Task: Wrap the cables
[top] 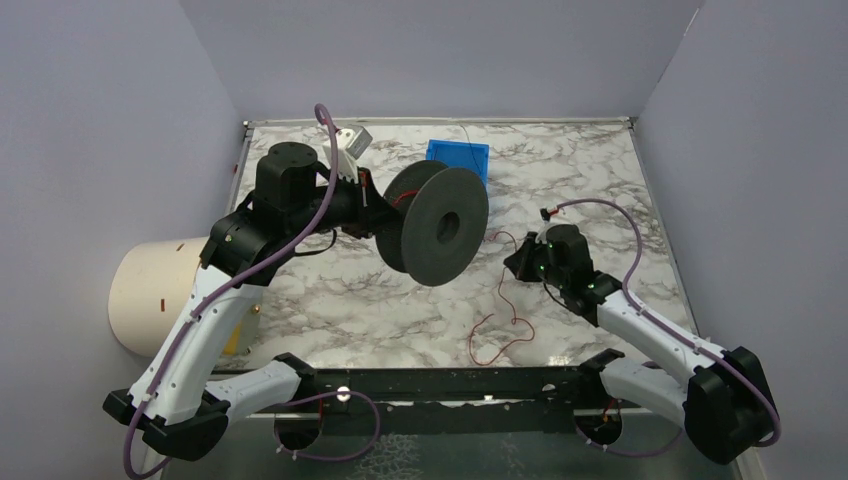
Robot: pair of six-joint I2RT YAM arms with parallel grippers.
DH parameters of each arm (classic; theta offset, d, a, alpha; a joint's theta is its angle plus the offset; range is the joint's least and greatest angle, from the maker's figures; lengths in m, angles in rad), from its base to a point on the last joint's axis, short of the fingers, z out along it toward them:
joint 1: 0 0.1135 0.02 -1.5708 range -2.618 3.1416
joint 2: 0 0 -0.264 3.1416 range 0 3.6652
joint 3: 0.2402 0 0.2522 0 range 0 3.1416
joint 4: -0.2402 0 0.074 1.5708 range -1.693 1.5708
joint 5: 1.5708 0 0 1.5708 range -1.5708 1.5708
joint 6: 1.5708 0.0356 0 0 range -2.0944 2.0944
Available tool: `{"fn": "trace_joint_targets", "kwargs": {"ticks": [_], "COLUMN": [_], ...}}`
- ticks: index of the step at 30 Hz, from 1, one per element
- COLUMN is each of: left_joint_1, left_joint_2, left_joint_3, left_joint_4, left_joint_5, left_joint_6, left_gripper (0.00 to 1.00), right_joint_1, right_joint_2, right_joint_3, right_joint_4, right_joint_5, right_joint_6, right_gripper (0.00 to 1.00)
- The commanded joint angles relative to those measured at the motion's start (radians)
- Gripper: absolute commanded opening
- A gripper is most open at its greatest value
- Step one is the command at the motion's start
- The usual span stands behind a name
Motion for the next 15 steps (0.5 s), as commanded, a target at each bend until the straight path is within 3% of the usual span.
{"fn": "trace_joint_targets", "kwargs": {"ticks": [1,6,15], "left_joint_1": [-0.002,-0.002,-0.002], "left_joint_2": [-0.035,-0.042,-0.071], "left_joint_3": [0.005,-0.011,-0.046], "left_joint_4": [0.189,0.247,0.324], "left_joint_5": [-0.018,-0.092,-0.212], "left_joint_6": [-0.091,-0.148,-0.224], "left_gripper": [0.00,0.00,0.00], "right_joint_1": [-0.003,0.026,0.255], "right_joint_2": [-0.020,-0.028,0.014], "right_joint_3": [-0.023,-0.038,0.011], "right_joint_4": [0.022,0.055,0.061], "right_joint_5": [-0.098,-0.172,-0.044], "right_joint_6": [0.011,0.038,0.095], "right_gripper": [0.01,0.01,0.01]}}
